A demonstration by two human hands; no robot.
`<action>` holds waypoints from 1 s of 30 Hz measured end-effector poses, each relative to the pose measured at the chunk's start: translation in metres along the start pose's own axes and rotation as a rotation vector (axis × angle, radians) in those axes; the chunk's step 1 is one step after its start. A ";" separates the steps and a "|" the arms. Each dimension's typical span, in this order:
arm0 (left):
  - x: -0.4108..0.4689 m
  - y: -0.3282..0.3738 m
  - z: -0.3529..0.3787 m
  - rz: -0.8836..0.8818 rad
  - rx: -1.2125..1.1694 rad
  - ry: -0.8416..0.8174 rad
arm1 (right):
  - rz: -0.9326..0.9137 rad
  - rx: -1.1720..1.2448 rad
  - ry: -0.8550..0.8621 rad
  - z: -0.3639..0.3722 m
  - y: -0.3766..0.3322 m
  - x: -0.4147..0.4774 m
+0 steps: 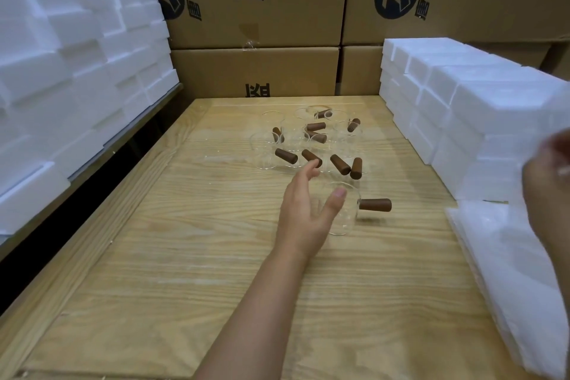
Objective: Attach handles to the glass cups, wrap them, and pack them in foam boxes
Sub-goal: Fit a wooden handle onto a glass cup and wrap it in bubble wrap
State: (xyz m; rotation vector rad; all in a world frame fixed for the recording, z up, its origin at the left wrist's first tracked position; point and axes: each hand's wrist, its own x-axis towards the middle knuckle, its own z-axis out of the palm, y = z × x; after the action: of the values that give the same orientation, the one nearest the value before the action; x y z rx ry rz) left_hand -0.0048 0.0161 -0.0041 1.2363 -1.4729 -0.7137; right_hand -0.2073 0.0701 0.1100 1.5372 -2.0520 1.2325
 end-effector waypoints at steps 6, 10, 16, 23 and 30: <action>0.006 -0.007 0.001 0.193 -0.172 0.278 | -0.749 0.273 0.201 0.021 -0.055 -0.024; 0.012 -0.010 -0.002 0.075 -0.440 0.382 | -0.983 0.284 0.093 0.062 -0.057 -0.034; 0.023 -0.011 -0.016 -0.241 -0.873 0.335 | -0.897 0.218 0.005 0.100 -0.035 -0.037; 0.017 -0.003 -0.012 -0.162 -0.794 0.397 | -0.238 0.619 -0.162 0.117 -0.022 -0.041; 0.010 -0.004 -0.017 0.088 -0.499 0.241 | -0.053 0.729 -0.224 0.122 -0.011 -0.038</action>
State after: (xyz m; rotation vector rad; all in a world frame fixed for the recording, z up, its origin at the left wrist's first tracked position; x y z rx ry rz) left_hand 0.0128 0.0082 0.0005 0.8342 -1.0593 -0.7834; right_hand -0.1523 -0.0004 0.0175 2.0914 -1.7429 2.0066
